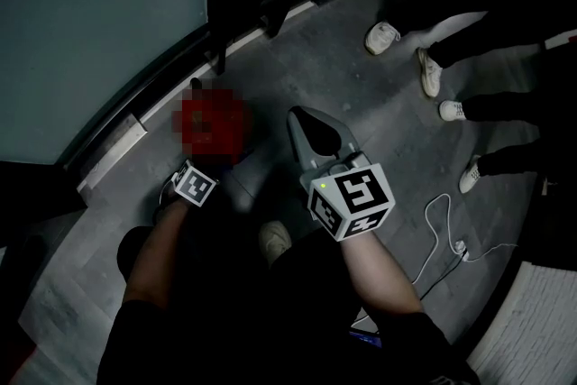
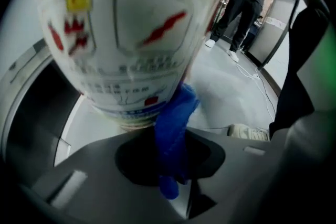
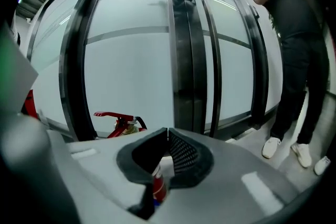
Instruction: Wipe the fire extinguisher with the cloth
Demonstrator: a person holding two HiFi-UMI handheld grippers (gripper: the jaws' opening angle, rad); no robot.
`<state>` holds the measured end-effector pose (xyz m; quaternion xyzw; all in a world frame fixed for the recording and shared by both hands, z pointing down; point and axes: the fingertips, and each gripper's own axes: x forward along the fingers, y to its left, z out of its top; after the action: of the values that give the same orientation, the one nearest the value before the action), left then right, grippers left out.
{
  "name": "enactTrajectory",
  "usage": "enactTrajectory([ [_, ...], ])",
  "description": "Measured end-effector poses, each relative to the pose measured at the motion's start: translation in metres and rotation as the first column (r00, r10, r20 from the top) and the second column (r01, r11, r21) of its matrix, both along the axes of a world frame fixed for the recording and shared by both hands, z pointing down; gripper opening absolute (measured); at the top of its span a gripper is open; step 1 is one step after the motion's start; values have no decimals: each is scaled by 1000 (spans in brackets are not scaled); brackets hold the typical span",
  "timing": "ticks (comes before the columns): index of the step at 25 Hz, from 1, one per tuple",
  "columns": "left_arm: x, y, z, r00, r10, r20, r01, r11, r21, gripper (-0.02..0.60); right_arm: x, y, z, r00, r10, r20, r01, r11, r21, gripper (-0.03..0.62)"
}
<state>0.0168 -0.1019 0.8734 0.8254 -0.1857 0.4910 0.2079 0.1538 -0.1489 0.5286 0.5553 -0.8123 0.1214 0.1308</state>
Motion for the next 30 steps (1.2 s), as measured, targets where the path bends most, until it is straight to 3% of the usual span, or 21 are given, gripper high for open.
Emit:
enactTrajectory([
  [8,-16,-12,45,986,-160,50,161,987,-13,95,2,6,5,1000,-17,-10,17,1000,-12,9],
  [17,-43,-3,34,975,-219,43,220,976,-3,97,-9,-14,16,999,-34,-41,33,999,-35,9],
  [19,-45,8,23,978,-209,-7,209,977,-40,97,-8,-23,20,999,-18,-43,16,999,-45,9],
  [22,-26,36,-8,988,-92,-125,80,992,-97,97,-11,-30,25,999,-2,-32,0,998,-60,11],
  [25,4,54,-54,968,12,-250,-28,998,-62,97,-19,-36,22,999,-12,-46,10,999,-48,9],
  [27,15,53,-92,947,-46,-319,33,998,-46,95,-21,-38,20,998,-10,-56,8,999,-36,9],
  [30,26,47,-152,879,-184,-440,161,983,-88,95,-14,-39,15,999,24,-37,-25,999,-25,11],
])
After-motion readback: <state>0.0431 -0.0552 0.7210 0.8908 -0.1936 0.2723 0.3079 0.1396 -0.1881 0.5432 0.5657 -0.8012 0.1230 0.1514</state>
